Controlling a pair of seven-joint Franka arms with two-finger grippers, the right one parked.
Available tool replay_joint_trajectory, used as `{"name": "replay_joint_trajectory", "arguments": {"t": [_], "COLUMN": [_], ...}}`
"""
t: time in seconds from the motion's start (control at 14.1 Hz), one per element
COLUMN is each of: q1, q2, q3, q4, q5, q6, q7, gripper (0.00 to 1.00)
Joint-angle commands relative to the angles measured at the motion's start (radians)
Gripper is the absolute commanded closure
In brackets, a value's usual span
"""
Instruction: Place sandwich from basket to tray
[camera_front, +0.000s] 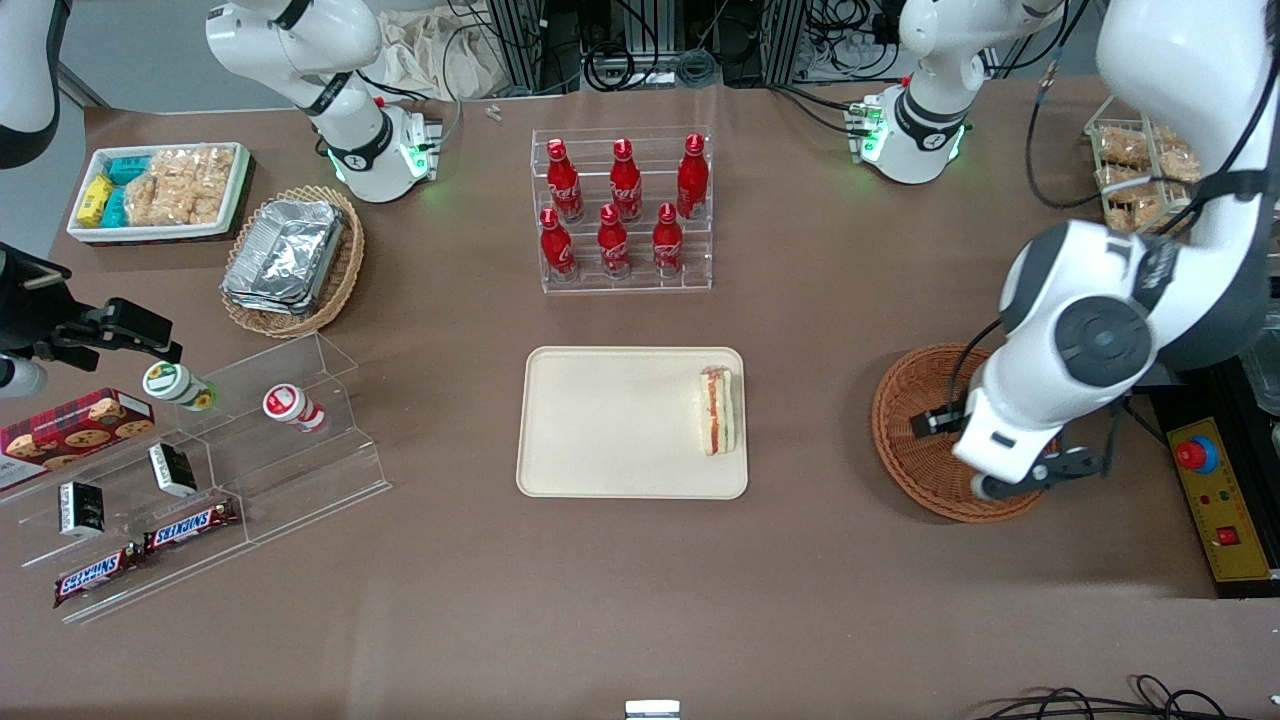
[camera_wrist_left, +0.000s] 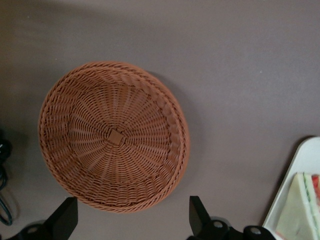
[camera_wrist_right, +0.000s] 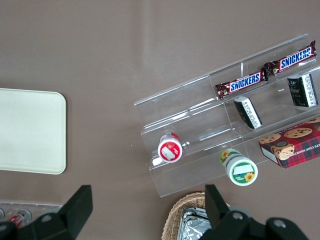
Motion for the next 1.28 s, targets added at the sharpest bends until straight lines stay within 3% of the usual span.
{"name": "replay_joint_trajectory", "arguments": {"t": [0.0,0.57,0.71,0.99,1.2], "q1": [0.071,0.068,0.048,-0.121,-0.311], "q2": [-0.197,-0.197,-0.209,-0.293,-0.339], "q3": [-0.043,-0.064,-0.051,0.208,0.398], "q4": [-0.234,-0.205,-0.204,-0.213,-0.25], "q5": [-0.039,-0.067,-0.075,-0.24,-0.251], "q6": [0.088,0.062,0.01,-0.012,-0.021], "q7": [0.027,0.035,0.125,0.369,0.426], "gripper": [0.0,0.0,0.0,0.0,0.0]}}
